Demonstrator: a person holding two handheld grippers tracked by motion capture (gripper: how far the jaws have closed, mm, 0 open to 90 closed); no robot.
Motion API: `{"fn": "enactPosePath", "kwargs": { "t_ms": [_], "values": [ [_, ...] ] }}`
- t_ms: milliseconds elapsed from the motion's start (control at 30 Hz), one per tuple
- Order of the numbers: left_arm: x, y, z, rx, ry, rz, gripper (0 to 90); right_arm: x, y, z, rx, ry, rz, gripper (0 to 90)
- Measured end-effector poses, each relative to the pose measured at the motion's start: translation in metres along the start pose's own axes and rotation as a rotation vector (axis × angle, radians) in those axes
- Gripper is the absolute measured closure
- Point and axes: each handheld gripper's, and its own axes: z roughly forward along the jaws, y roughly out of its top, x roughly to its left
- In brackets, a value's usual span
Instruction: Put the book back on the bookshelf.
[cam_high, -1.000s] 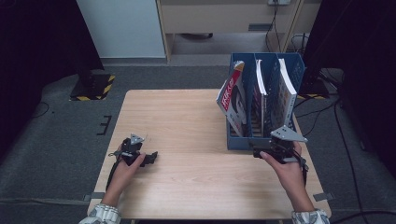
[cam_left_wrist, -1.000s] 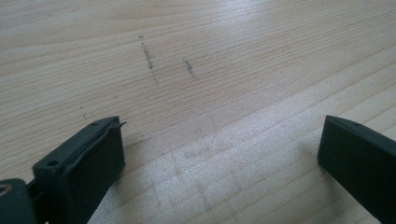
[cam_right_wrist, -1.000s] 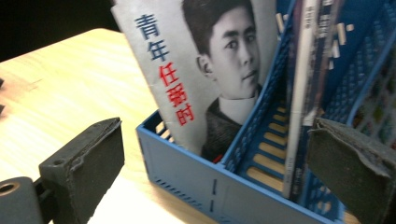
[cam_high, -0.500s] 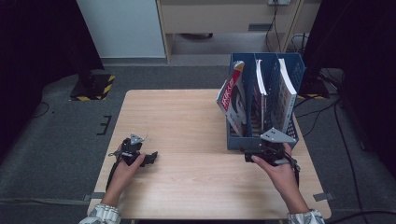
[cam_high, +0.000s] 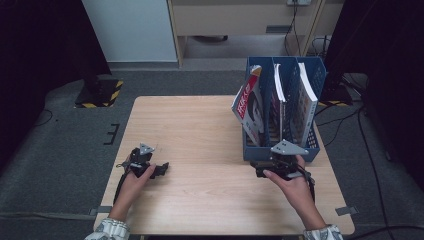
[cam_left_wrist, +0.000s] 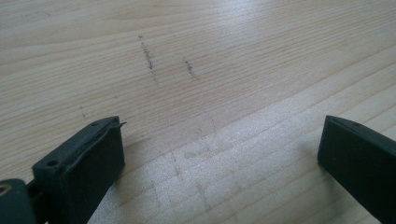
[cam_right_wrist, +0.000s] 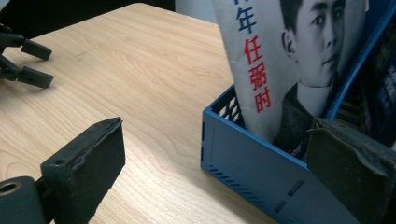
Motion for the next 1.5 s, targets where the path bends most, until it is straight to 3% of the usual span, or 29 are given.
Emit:
{"fn": "enactPosePath", "kwargs": {
  "t_ms": [400, 1000, 1500],
  "values": [
    [0.0, 0.0, 0.0, 0.0, 0.0, 0.0, 0.0, 0.012, -0.003, 0.01, 0.036, 0.037, -0.026, 5.2],
    [0.0, 0.0, 0.0, 0.0, -0.001, 0.001, 0.0, 0.026, -0.006, 0.022, 0.066, 0.078, -0.027, 5.4],
    [0.0, 0.0, 0.0, 0.0, -0.001, 0.001, 0.0, 0.045, -0.014, 0.044, 0.137, 0.142, -0.06, 6.1]
  ]
}}
